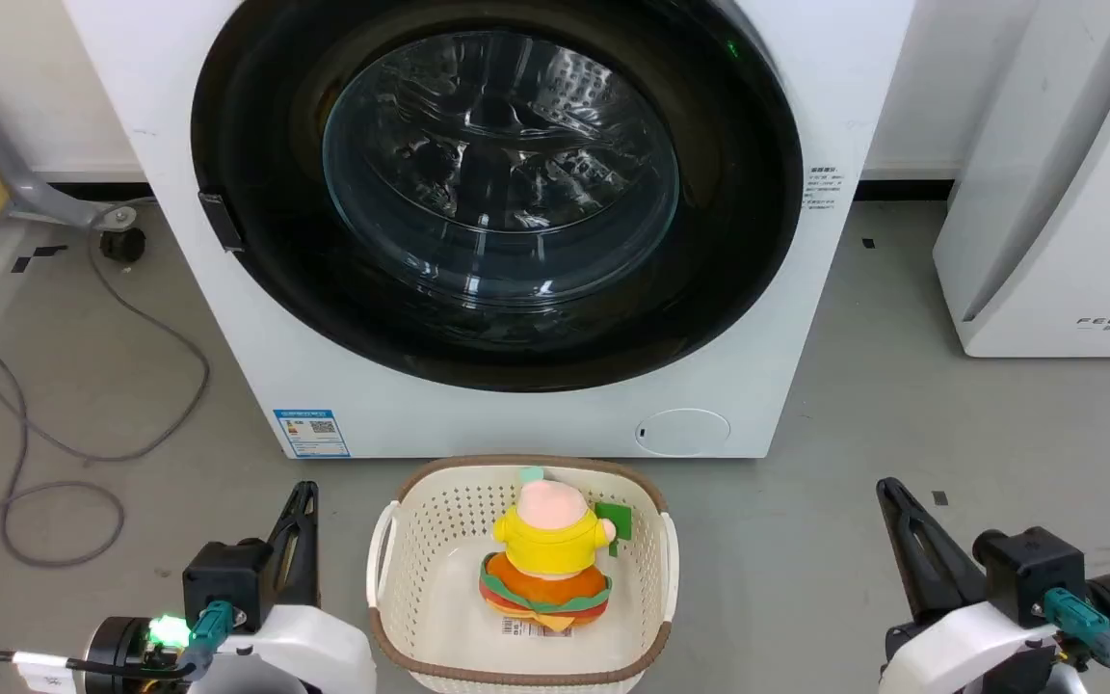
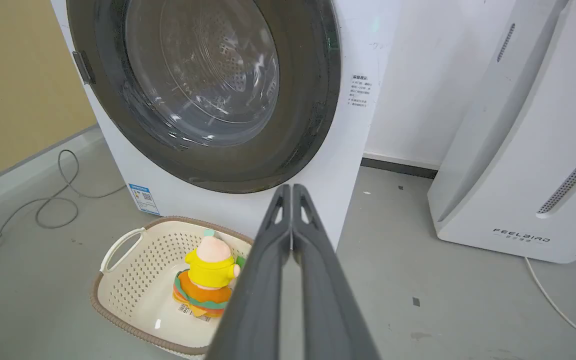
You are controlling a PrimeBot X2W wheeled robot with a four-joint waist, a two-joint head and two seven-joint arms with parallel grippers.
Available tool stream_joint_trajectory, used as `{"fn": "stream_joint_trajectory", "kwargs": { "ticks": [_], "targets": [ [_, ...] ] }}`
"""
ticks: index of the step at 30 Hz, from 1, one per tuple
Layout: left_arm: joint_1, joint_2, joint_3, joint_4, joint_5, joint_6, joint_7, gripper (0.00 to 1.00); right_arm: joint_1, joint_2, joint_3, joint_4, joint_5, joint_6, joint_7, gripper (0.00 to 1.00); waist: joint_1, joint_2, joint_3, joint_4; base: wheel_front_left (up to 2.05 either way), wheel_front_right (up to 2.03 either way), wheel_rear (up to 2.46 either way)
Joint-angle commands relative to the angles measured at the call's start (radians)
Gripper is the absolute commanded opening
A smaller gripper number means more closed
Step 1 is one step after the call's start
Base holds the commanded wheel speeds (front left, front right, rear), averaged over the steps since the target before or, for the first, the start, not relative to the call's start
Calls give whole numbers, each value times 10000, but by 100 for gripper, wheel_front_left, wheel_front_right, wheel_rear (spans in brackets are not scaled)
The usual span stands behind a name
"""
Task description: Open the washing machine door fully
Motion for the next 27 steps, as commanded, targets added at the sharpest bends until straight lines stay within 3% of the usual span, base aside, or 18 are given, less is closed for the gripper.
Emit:
{"fn": "stream_joint_trajectory", "kwargs": {
  "ticks": [1, 27],
  "targets": [
    [-156, 5, -9, -43, 28, 26, 3, 0, -118, 47, -24, -51, -78, -9, 5, 0, 0, 0, 0, 0, 0, 0, 0],
    [-156, 5, -9, -43, 28, 26, 3, 0, -118, 47, -24, -51, -78, -9, 5, 0, 0, 0, 0, 0, 0, 0, 0]
  ]
}}
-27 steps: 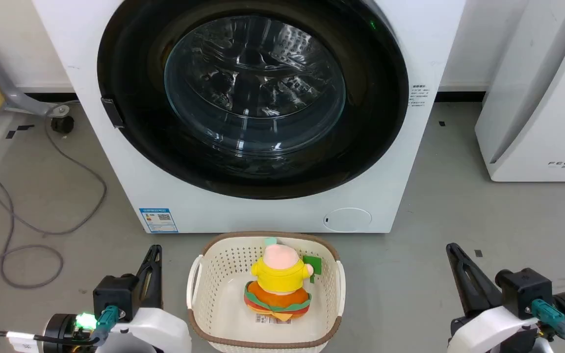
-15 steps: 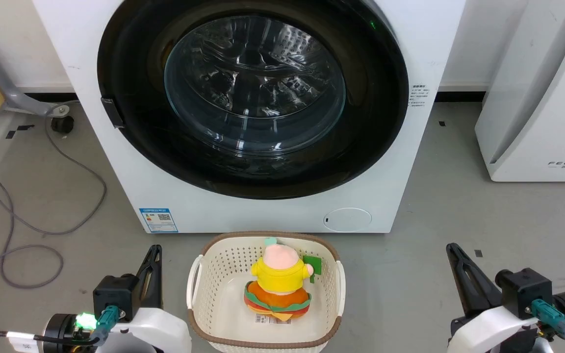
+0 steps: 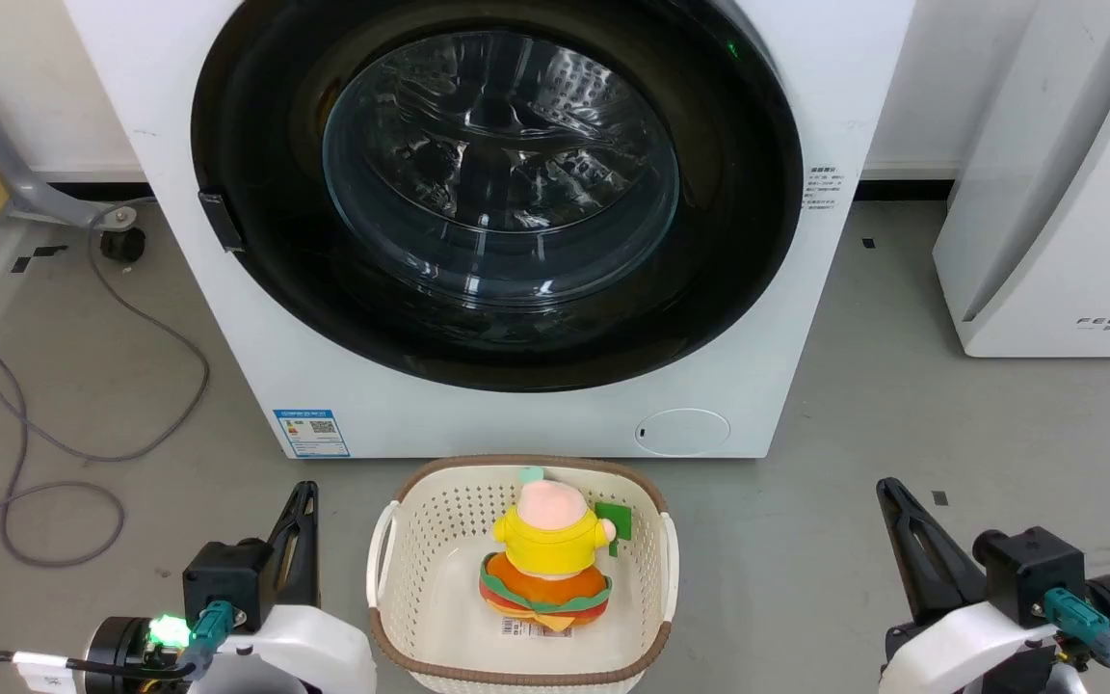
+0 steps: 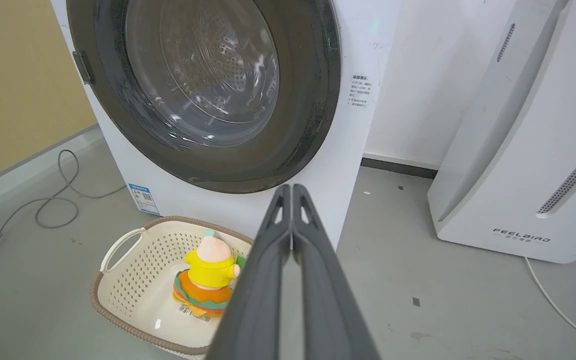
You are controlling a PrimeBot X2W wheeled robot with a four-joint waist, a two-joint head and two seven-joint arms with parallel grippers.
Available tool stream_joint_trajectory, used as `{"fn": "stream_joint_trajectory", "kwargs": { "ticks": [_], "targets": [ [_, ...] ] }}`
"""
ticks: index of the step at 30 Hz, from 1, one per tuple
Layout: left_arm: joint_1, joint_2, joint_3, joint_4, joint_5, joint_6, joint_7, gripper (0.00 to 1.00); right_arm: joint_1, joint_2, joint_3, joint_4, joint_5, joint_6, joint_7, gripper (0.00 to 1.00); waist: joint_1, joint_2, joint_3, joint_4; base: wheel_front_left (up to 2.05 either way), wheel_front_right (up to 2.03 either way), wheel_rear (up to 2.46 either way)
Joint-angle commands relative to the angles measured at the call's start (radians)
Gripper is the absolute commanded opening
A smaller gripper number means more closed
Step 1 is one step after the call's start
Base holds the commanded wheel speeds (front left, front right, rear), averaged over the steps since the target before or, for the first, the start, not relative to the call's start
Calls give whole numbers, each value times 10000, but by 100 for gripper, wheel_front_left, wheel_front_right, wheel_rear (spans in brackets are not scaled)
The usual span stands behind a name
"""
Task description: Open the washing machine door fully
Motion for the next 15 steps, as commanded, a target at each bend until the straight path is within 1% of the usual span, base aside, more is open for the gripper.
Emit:
{"fn": "stream_joint_trajectory", "kwargs": {
  "ticks": [1, 2, 3, 11, 12, 15],
  "targets": [
    [-156, 5, -9, -43, 28, 26, 3, 0, -118, 47, -24, -51, -78, -9, 5, 0, 0, 0, 0, 0, 0, 0, 0],
    [-156, 5, -9, -43, 28, 26, 3, 0, -118, 47, -24, -51, -78, -9, 5, 0, 0, 0, 0, 0, 0, 0, 0],
    [3, 0, 0, 2, -2, -2, 0, 100, 3, -2, 4, 2, 4, 2, 0, 100, 0, 0, 0, 0, 0, 0, 0],
    [-52, 0, -57, 120, -93, -10, -139, 100, 26, 1, -5, 140, 147, 1, -137, 100, 0, 0, 1, -26, 0, 0, 0],
    [-78, 0, -90, 164, -126, -6, -202, 100, 29, 2, 6, 209, 238, 1, -200, 0, 0, 0, 6, -41, 0, 0, 0],
    [-104, 0, -118, 208, -153, 9, -265, 100, 22, 3, 11, 269, 339, 1, -263, 0, 0, 0, 20, -51, 0, 0, 0]
  ]
}}
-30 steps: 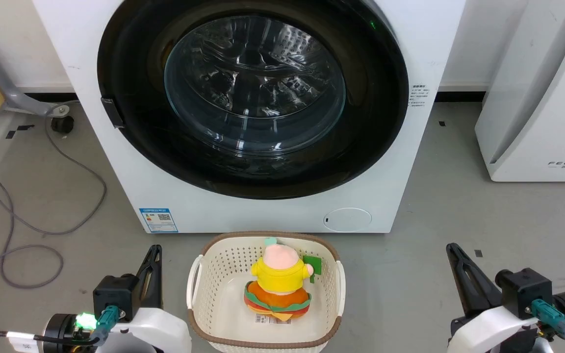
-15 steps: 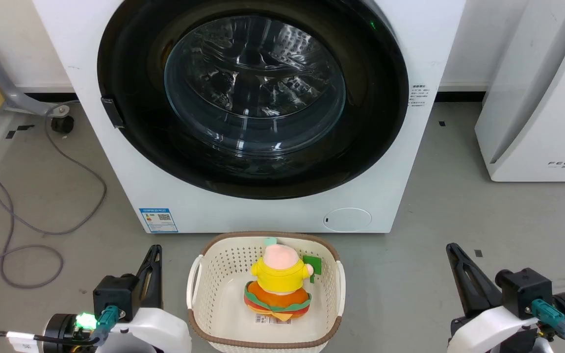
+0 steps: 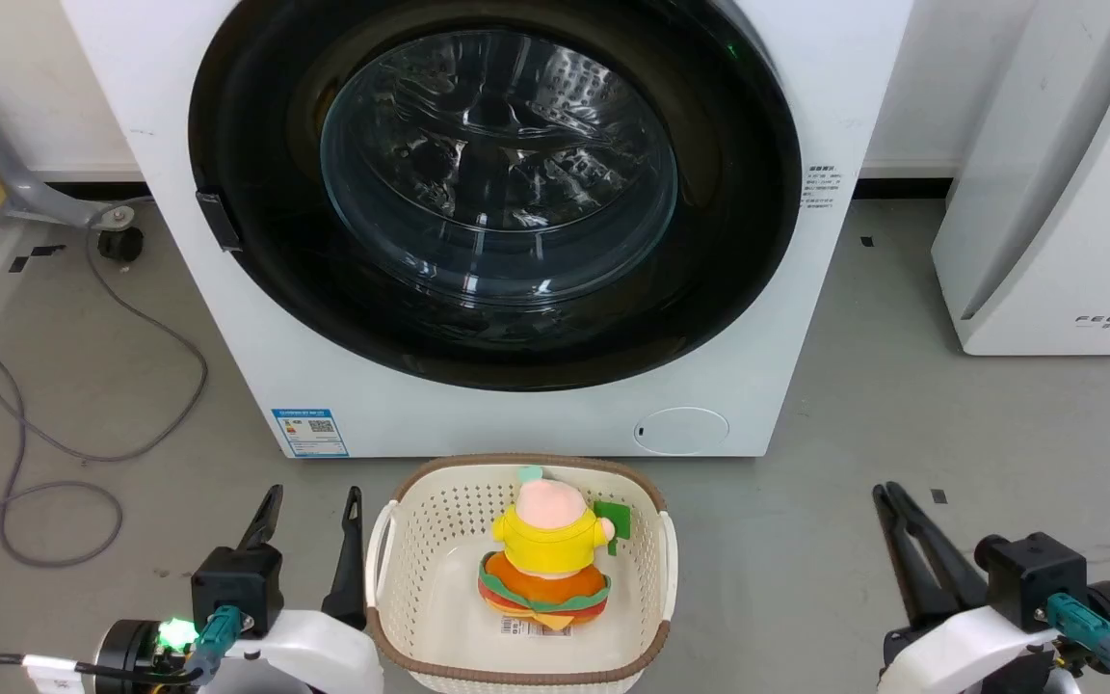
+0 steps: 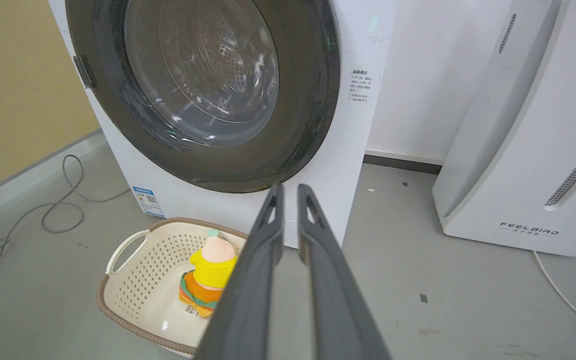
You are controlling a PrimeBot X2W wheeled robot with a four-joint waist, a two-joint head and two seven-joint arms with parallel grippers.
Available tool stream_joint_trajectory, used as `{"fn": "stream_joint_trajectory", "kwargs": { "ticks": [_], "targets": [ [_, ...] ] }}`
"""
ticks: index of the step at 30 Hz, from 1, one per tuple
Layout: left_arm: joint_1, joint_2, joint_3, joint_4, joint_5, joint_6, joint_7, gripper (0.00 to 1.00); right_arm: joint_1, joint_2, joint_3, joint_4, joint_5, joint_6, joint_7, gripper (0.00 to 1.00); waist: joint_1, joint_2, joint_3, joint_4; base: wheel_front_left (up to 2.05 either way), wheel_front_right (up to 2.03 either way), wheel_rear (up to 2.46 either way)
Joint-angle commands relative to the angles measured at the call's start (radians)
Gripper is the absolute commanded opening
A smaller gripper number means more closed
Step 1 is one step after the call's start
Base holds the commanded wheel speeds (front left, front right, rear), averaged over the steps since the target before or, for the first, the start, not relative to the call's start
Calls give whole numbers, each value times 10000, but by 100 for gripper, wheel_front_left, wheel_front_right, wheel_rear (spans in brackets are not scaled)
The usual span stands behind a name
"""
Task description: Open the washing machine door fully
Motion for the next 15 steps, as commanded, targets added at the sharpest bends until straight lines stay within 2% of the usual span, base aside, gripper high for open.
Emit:
{"fn": "stream_joint_trajectory", "kwargs": {
  "ticks": [1, 8, 15],
  "targets": [
    [-121, 1, -17, 64, -72, 15, -102, 100, 7, 5, -7, 77, 163, -1, -122, 0, 0, 0, 11, -3, 0, 0, 0],
    [-219, 2, -44, 171, -115, 65, -248, 100, -69, 8, 15, 171, 913, -2, -268, 0, 0, 0, 59, -20, 0, 0, 0],
    [-291, 3, -49, 231, -176, 105, -394, 100, -213, 11, 182, 254, 2570, -2, -415, 0, 0, 0, 105, -59, 0, 0, 0]
  ]
}}
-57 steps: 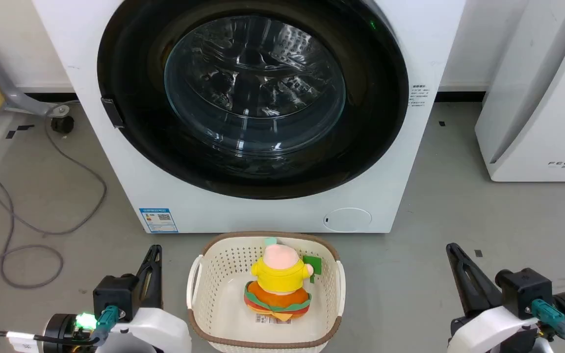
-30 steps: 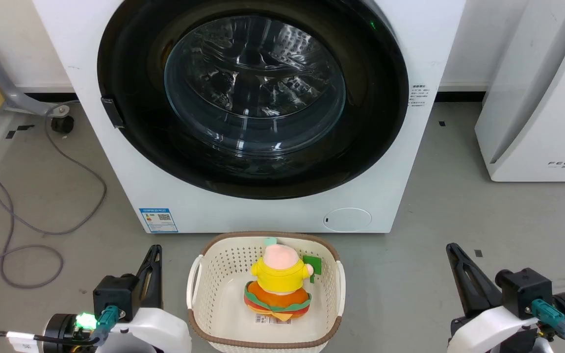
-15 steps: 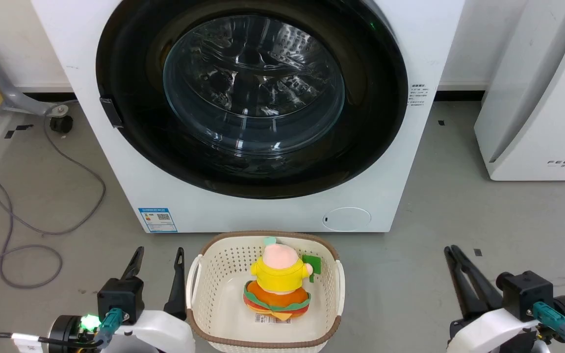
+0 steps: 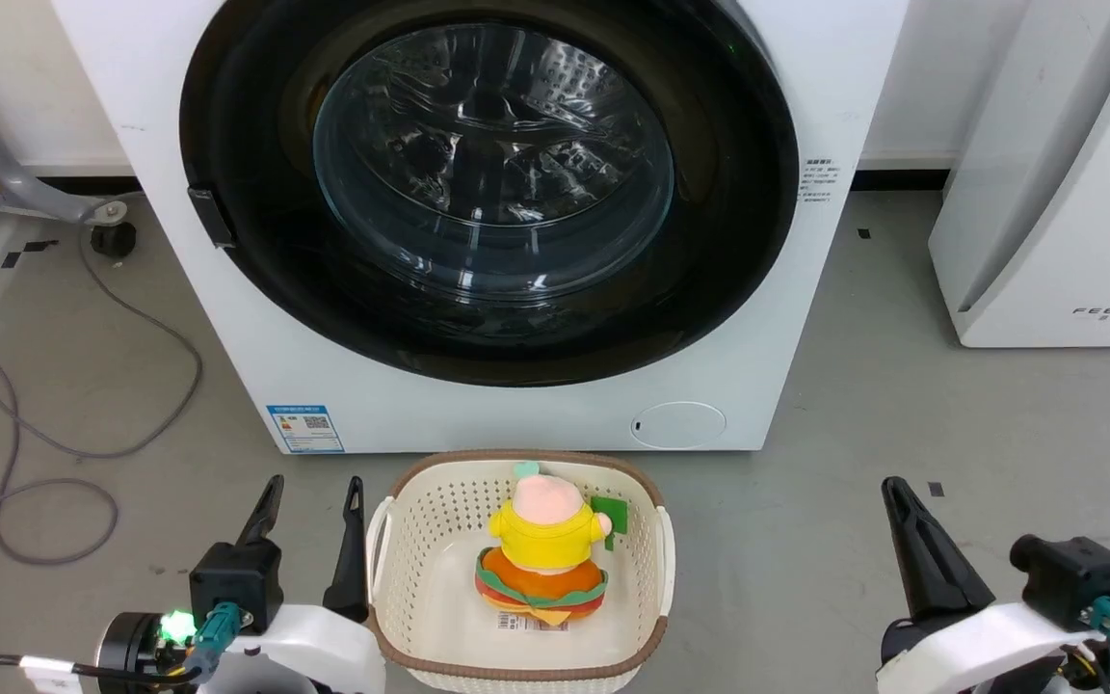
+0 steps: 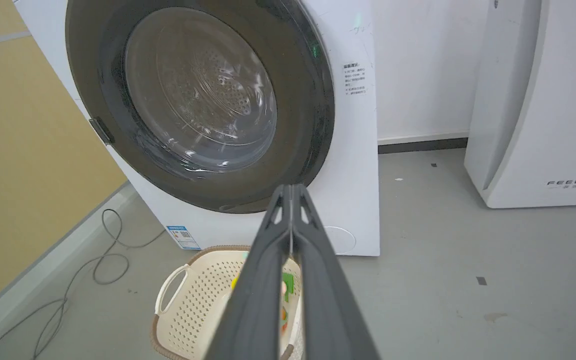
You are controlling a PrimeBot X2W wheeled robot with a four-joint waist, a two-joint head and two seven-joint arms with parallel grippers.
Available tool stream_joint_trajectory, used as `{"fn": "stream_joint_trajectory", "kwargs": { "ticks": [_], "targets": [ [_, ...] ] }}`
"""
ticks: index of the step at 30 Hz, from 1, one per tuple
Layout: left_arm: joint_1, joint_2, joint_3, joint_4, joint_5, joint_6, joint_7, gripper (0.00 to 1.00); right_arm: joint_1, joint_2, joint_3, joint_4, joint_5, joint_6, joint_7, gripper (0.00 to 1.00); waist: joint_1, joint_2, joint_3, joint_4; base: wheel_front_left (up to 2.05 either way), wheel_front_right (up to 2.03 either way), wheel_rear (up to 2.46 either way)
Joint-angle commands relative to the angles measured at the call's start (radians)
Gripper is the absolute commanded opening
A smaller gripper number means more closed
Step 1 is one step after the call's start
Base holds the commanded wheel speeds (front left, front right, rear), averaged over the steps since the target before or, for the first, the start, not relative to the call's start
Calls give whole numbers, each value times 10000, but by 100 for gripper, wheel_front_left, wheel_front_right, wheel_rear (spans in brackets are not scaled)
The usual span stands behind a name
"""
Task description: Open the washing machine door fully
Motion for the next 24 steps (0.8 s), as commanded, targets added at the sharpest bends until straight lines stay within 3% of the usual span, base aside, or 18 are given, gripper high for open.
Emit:
{"fn": "stream_joint_trajectory", "kwargs": {
  "ticks": [1, 16, 24],
  "targets": [
    [-147, 5, -2, 44, -85, 72, -124, 100, -226, 11, 64, 82, 582, -3, -129, 0, 0, 0, 16, -9, 0, 0, 0],
    [-432, 4, -80, -14, -230, 162, -437, 100, -1261, -54, -233, 659, 4242, -4, -38, 0, 0, 0, 418, -26, 0, 0, 0],
    [-700, 4, -143, -76, -323, 222, -604, 100, -2419, -570, -185, 1397, 5718, -5, -102, 0, 0, 0, 838, 39, 0, 0, 0]
  ]
}}
